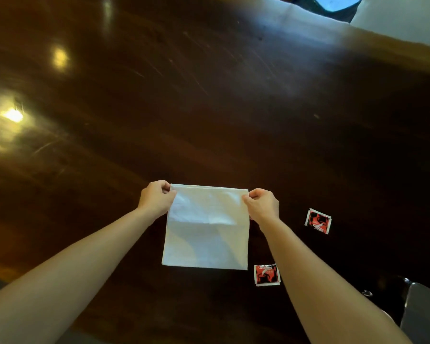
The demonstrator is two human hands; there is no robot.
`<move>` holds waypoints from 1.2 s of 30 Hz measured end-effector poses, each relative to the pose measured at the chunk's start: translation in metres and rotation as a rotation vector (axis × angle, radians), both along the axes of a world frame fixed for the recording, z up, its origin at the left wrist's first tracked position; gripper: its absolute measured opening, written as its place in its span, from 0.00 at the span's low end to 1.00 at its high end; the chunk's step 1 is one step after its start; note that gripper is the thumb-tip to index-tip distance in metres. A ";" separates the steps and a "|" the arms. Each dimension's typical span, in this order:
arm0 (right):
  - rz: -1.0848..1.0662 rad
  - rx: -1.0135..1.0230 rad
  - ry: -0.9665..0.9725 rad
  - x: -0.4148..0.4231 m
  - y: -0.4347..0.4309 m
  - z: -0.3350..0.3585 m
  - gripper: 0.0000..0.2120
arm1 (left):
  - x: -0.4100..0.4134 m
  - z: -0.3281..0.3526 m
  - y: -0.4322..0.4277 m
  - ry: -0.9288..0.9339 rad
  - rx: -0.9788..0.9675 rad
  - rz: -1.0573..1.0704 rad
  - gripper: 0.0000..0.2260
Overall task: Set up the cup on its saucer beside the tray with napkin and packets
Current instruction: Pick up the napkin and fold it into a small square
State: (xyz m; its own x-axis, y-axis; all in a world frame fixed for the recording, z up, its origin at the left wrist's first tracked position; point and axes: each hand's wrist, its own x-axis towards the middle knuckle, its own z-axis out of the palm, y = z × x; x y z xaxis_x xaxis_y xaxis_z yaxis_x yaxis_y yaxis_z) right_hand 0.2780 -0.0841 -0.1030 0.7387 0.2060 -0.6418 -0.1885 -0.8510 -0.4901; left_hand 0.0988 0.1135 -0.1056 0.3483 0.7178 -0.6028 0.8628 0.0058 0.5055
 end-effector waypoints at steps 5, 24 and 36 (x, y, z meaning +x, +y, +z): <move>0.072 -0.029 -0.082 -0.003 0.000 -0.006 0.06 | -0.003 -0.005 -0.003 0.004 0.078 -0.060 0.07; 0.393 0.041 -0.234 -0.061 -0.065 0.001 0.18 | -0.074 0.009 -0.041 -0.098 0.144 -0.454 0.23; 0.397 0.033 -0.279 -0.055 -0.071 -0.007 0.06 | -0.077 0.003 -0.042 -0.077 0.221 -0.474 0.09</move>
State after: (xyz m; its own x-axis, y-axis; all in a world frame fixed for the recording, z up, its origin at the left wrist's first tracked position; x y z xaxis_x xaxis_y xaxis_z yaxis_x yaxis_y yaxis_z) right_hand 0.2233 -0.1554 -0.1099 0.7421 0.5235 -0.4186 0.2901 -0.8139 -0.5035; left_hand 0.0220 0.0718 -0.1027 0.7027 0.5779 -0.4151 0.7054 -0.4896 0.5126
